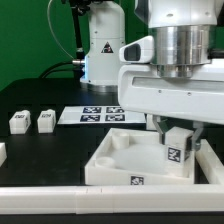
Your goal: Assemble one leg
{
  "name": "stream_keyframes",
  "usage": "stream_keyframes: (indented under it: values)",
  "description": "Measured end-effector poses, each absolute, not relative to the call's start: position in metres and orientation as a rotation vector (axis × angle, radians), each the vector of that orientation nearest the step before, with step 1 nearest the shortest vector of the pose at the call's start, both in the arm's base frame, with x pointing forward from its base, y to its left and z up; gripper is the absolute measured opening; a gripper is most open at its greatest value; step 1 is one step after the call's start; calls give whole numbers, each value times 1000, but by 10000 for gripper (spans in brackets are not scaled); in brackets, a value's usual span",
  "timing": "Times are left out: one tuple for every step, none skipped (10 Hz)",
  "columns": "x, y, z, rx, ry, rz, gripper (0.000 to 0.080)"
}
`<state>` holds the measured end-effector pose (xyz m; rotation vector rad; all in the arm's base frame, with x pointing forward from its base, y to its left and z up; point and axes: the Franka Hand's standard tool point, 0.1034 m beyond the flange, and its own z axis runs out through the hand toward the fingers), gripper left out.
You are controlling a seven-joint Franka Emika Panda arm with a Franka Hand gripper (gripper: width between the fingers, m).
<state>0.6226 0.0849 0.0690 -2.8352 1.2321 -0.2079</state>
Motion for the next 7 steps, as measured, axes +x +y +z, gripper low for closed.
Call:
stream_keyframes:
  values:
    - [621,79,69,-2813,1311,-217,308]
    - [621,77,69,-2825,1299,-223,308]
    - [621,78,69,-2827,1296,-222,395]
    - [621,78,69,-2827,1295,-222,529]
    - [620,78,69,-2827,1295,-222,529]
    - [620,78,69,-2827,1295,-222,620]
    - [620,78,69,-2827,1295,-222,620]
